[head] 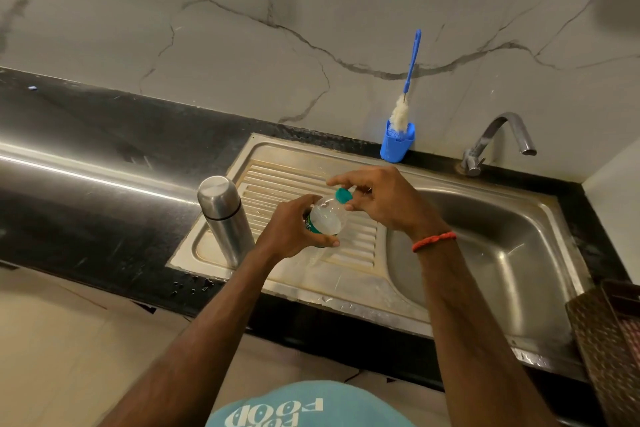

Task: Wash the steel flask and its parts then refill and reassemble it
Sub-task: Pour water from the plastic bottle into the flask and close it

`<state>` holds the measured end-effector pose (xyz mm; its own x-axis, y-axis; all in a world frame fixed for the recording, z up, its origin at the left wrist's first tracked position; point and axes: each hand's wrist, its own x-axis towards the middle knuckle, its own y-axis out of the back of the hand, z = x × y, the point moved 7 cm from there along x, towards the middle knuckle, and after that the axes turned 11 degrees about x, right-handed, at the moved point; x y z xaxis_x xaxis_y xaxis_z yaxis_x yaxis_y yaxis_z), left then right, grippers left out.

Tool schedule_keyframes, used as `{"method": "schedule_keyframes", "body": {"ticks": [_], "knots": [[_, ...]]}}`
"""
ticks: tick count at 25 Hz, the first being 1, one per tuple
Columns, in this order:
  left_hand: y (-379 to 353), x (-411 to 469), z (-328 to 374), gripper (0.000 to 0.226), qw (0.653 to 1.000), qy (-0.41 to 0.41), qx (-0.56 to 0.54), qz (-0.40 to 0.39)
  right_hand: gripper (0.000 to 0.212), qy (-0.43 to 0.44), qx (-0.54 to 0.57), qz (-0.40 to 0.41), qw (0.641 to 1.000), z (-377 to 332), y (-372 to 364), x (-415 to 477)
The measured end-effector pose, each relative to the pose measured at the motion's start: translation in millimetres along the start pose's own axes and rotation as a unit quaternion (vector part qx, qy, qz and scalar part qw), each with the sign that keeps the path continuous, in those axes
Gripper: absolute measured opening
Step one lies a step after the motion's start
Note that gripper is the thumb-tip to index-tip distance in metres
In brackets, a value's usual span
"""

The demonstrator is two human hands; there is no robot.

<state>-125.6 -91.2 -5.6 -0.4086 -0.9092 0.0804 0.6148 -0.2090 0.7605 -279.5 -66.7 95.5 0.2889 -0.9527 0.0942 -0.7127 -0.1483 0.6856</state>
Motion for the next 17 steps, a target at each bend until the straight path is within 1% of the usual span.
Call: {"method": "schedule_keyframes", "body": {"ticks": [2,4,6,10,12,14,15,17], "knots": [[0.7,-1.7,0.3,0.088,1.000,-0.010,0.004,-0.006,0.036,0.002,-0.005,-0.016,1.000,-5.8,-1.9,-0.1],[1.2,-3.3,1.2,0.091,1.000,-0.011,0.002,-0.007,0.035,-0.004,-0.028,-0.029,0.999,-8.0,-6.3,0.3],[3.2,-4.0,3.7,0.090,1.000,-0.003,-0.007,0.005,0.034,-0.001,-0.043,-0.024,0.999,-10.2,-9.0,-0.3],[8.9,-3.4,8.3,0.086,0.999,0.016,-0.019,0.045,0.027,0.004,-0.093,0.046,0.995,-10.4,-7.7,-1.4],[8.0,-4.4,10.0,0.085,0.998,0.021,-0.006,0.058,0.030,-0.001,-0.130,0.083,0.988,-9.0,-7.7,-3.5],[5.1,-5.7,9.8,0.084,0.997,0.025,0.010,0.072,0.032,-0.009,-0.150,0.105,0.983,-7.6,-9.4,-5.8],[4.2,-6.2,9.9,0.084,0.996,0.028,0.011,0.078,0.033,-0.013,-0.148,0.113,0.982,-7.6,-10.1,-7.0],[5.1,-7.6,11.8,0.085,0.996,0.028,-0.002,0.081,0.034,-0.016,-0.109,0.116,0.987,-9.7,-11.0,-9.6]]}}
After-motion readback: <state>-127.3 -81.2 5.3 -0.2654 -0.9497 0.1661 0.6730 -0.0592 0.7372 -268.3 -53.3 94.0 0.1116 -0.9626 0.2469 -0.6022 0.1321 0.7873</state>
